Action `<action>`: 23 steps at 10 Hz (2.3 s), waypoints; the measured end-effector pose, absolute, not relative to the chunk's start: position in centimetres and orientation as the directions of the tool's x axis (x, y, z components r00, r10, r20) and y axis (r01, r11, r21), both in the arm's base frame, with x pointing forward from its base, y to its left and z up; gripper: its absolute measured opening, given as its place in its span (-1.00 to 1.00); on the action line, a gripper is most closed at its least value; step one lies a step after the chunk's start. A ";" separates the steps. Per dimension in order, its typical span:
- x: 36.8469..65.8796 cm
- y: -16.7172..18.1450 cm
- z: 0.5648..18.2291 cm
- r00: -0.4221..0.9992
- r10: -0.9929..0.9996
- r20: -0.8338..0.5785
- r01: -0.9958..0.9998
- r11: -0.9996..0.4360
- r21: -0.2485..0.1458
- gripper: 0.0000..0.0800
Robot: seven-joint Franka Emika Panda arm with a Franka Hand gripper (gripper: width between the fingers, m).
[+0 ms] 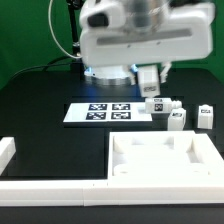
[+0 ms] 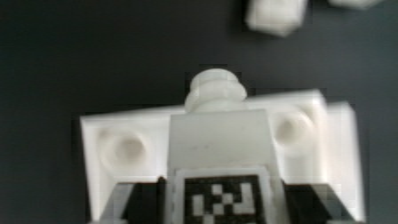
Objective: Assemble one leg
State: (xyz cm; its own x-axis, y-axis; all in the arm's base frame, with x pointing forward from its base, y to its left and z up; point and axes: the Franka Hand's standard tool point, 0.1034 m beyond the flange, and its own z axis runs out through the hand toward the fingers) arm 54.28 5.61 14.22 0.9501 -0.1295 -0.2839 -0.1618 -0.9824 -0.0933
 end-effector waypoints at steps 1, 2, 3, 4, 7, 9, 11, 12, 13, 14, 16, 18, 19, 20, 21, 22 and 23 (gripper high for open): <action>55.0 7.9 14.9 0.953 -0.183 -0.243 -0.208 -0.974 -0.084 -0.30; 55.7 9.6 15.2 0.974 -0.193 -0.119 -0.205 -0.974 -0.100 -0.30; 55.2 9.6 15.0 0.979 -0.192 -0.062 -0.198 -0.974 -0.107 -0.30; 55.2 9.5 14.9 0.979 -0.201 -0.032 -0.203 -0.973 -0.109 -0.30; 56.1 8.4 13.6 0.968 -0.115 0.222 -0.103 -0.992 -0.069 -0.30; 59.0 7.4 12.8 0.926 -0.047 0.376 -0.040 -0.999 -0.026 -0.30; 60.3 9.6 13.5 0.860 -0.050 0.509 -0.031 -0.998 -0.046 -0.30; 59.9 9.6 13.2 0.858 -0.032 0.513 -0.016 -0.999 -0.035 -0.30; 60.0 9.4 13.2 0.858 -0.040 0.512 -0.024 -0.999 -0.038 -0.30; 60.0 9.5 13.2 0.859 -0.039 0.511 -0.023 -0.999 -0.037 -0.30; 61.5 9.7 11.7 0.856 0.004 0.517 0.008 -1.000 -0.007 -0.30; 63.3 10.2 11.3 0.844 0.078 0.531 0.070 -0.997 0.035 -0.30; 63.2 10.1 11.2 0.845 0.075 0.529 0.068 -0.997 0.034 -0.30; 63.2 10.1 11.1 0.846 0.076 0.528 0.068 -0.997 0.034 -0.30; 63.2 10.1 11.1 0.846 0.076 0.528 0.068 -0.997 0.034 -0.30; 63.2 10.1 11.1 0.846 0.076 0.527 0.068 -0.997 0.034 -0.30; 63.1 10.2 10.9 0.848 0.077 0.525 0.069 -0.997 0.035 -0.30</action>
Offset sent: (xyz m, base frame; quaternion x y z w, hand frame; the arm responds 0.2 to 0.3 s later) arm 0.0000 0.0000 0.0000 0.0000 0.1296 0.0000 0.9916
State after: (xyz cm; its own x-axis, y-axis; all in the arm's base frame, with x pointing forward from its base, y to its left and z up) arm 63.08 10.16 10.90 0.8478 0.0769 0.5247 0.0689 -0.9970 0.0347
